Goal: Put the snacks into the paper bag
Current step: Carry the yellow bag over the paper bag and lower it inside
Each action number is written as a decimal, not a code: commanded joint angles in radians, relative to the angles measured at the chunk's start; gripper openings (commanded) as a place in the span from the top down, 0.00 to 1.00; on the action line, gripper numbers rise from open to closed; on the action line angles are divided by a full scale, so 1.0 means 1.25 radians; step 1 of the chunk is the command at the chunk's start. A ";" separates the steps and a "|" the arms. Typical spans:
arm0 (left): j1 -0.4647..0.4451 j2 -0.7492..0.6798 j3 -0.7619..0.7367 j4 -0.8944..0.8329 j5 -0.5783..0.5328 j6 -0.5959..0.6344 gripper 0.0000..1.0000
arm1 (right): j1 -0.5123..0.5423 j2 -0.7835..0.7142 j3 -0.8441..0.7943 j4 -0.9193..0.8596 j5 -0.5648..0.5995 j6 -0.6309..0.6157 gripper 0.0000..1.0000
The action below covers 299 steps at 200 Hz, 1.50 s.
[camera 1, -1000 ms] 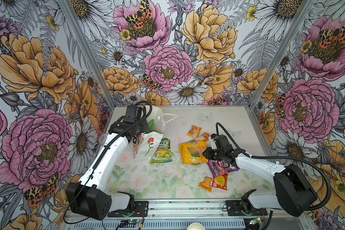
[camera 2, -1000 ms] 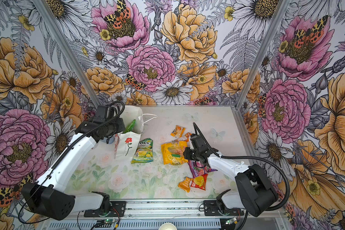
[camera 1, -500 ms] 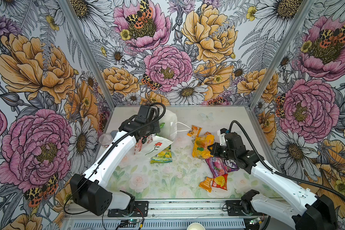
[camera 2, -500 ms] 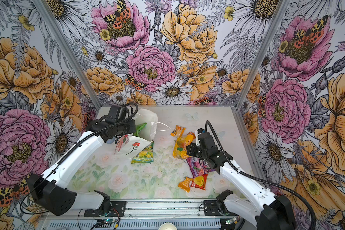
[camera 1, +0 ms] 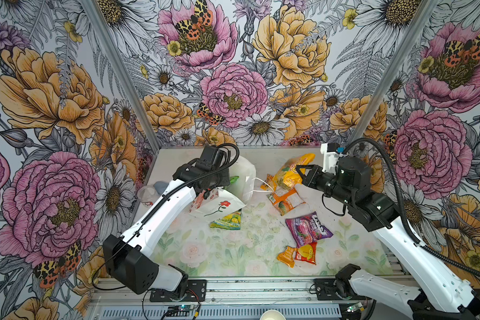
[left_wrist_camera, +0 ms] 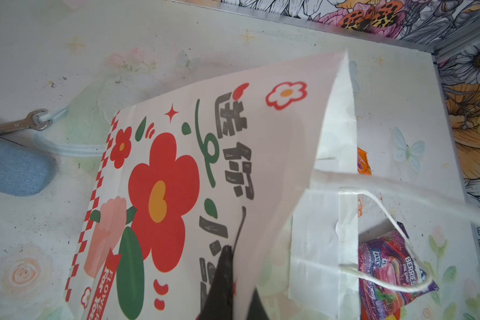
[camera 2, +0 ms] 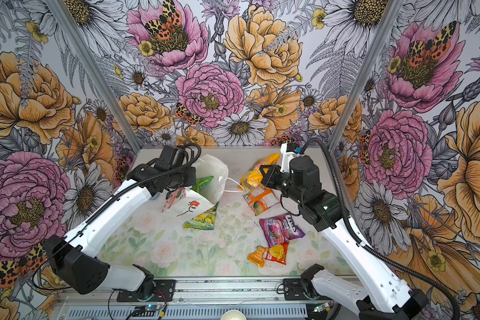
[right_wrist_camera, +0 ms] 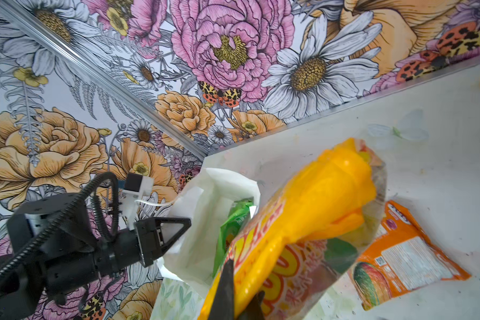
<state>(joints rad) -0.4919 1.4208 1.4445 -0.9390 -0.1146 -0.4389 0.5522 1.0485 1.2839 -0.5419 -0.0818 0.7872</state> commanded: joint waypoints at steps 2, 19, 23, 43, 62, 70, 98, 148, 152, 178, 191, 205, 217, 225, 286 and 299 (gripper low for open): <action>-0.013 0.006 0.036 0.009 0.010 -0.010 1.00 | 0.053 0.052 0.072 0.092 0.008 -0.021 1.00; -0.014 0.005 0.039 0.009 0.018 -0.010 1.00 | 0.098 0.106 0.104 0.132 -0.001 -0.022 1.00; -0.014 0.005 0.038 0.010 0.019 -0.011 1.00 | 0.110 0.118 0.109 0.144 -0.007 -0.023 1.00; -0.015 0.001 0.038 0.009 0.021 -0.010 1.00 | 0.144 0.176 0.126 0.196 -0.038 -0.013 1.00; -0.015 -0.005 0.038 0.010 0.019 -0.012 1.00 | 0.169 0.214 0.134 0.220 -0.046 -0.013 1.00; -0.015 -0.007 0.037 0.009 0.021 -0.013 1.00 | 0.176 0.226 0.133 0.228 -0.046 -0.012 1.00; -0.014 -0.013 0.039 0.011 0.028 -0.013 1.00 | 0.188 0.251 0.113 0.276 -0.073 0.003 1.00; -0.015 -0.046 0.028 0.013 0.022 0.008 1.00 | 0.189 0.294 0.067 0.425 -0.199 0.010 1.00; -0.013 -0.052 0.026 0.013 0.023 0.009 1.00 | 0.188 0.299 0.068 0.428 -0.203 0.011 1.00; 0.001 -0.086 0.009 0.019 0.043 0.011 1.00 | 0.189 0.331 0.069 0.474 -0.250 0.015 1.00; 0.014 -0.105 -0.004 0.032 0.070 0.009 1.00 | 0.188 0.349 0.064 0.506 -0.280 0.024 1.00; 0.032 -0.121 -0.019 0.045 0.098 0.007 1.00 | 0.189 0.365 0.060 0.535 -0.297 0.030 1.00; 0.045 -0.132 -0.032 0.055 0.120 0.004 1.00 | 0.188 0.375 0.057 0.544 -0.299 0.023 1.00; 0.055 -0.140 -0.041 0.064 0.141 0.002 1.00 | 0.205 0.381 0.055 0.544 -0.295 0.012 1.00; 0.085 -0.159 -0.079 0.099 0.203 -0.006 1.00 | 0.216 0.425 0.057 0.429 -0.165 -0.033 1.00; 0.087 -0.157 -0.082 0.102 0.207 -0.005 1.00 | 0.216 0.437 0.046 0.448 -0.169 -0.024 1.00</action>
<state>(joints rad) -0.3901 1.2518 1.3453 -0.8936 0.0906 -0.4393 0.8181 1.5742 1.3293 -0.0303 -0.3470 0.7761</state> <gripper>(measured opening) 0.047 0.047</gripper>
